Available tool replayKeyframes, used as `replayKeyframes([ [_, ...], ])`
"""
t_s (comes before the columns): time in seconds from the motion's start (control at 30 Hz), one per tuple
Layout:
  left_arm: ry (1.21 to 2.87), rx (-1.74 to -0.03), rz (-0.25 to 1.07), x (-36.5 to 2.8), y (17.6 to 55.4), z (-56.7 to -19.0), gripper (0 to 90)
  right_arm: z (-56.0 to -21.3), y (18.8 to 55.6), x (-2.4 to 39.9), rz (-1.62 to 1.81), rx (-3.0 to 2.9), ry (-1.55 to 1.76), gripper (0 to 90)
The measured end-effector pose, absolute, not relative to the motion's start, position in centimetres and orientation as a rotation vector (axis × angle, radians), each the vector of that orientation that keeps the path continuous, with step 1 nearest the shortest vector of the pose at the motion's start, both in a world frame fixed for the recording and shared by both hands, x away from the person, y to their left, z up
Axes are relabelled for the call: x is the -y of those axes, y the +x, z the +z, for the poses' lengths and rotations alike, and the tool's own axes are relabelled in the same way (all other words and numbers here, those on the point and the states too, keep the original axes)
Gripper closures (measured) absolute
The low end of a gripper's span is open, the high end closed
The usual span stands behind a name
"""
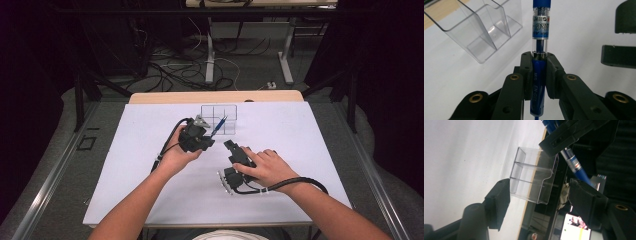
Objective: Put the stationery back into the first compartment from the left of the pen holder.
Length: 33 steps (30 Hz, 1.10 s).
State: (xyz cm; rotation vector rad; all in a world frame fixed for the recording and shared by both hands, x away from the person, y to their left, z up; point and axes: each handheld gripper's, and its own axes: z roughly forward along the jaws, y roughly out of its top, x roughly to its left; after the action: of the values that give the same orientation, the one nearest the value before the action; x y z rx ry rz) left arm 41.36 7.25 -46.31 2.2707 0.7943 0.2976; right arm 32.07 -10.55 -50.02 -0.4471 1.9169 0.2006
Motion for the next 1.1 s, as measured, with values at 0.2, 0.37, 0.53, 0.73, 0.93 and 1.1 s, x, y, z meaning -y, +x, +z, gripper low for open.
replayKeyframes([
  [0.2, 2.18, -0.804, 0.316, -7.9, 42.0, -46.1, 78.4, -50.0, 32.6, 11.0, 0.304, -1.967, -0.301, 18.9],
  [0.37, 2.108, -0.829, 0.321, -8.5, 42.8, -45.7, 78.4, -49.6, 33.1, 11.3, 0.366, -2.011, -0.2, 14.3],
  [0.53, 2.037, -0.837, 0.351, -9.0, 43.6, -45.2, 78.4, -49.4, 33.6, 11.6, 0.446, -2.055, -0.088, 1.9],
  [0.73, 1.949, -0.859, 0.375, -9.6, 44.6, -44.6, 78.4, -49.3, 34.1, 12.1, 0.533, -2.108, 0.071, 0.0],
  [0.93, 1.897, -0.88, 0.392, -9.9, 45.5, -44.2, 78.4, -49.6, 34.8, 12.7, 0.668, -2.132, 0.188, 0.0],
  [1.1, 1.858, -0.887, 0.429, -9.9, 46.4, -43.9, 78.4, -49.3, 34.9, 13.2, 0.641, -2.157, 0.297, 0.0],
])
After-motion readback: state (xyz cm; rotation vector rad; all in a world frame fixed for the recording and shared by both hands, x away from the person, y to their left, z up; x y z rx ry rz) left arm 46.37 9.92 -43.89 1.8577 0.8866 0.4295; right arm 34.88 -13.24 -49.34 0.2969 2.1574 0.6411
